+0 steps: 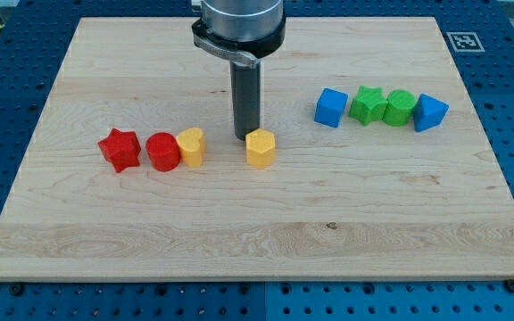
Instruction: Push the yellow hexagon parallel to the yellow heart
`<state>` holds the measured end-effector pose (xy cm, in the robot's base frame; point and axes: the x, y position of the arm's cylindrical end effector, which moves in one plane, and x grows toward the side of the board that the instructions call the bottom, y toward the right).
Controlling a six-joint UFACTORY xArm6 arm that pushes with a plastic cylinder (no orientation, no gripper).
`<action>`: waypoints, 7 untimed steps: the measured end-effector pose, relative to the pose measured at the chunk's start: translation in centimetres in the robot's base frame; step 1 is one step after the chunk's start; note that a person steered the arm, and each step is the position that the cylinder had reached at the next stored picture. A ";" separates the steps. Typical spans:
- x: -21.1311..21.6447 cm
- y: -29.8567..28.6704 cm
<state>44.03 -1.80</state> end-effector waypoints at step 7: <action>2.8 7.3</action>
<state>46.87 5.52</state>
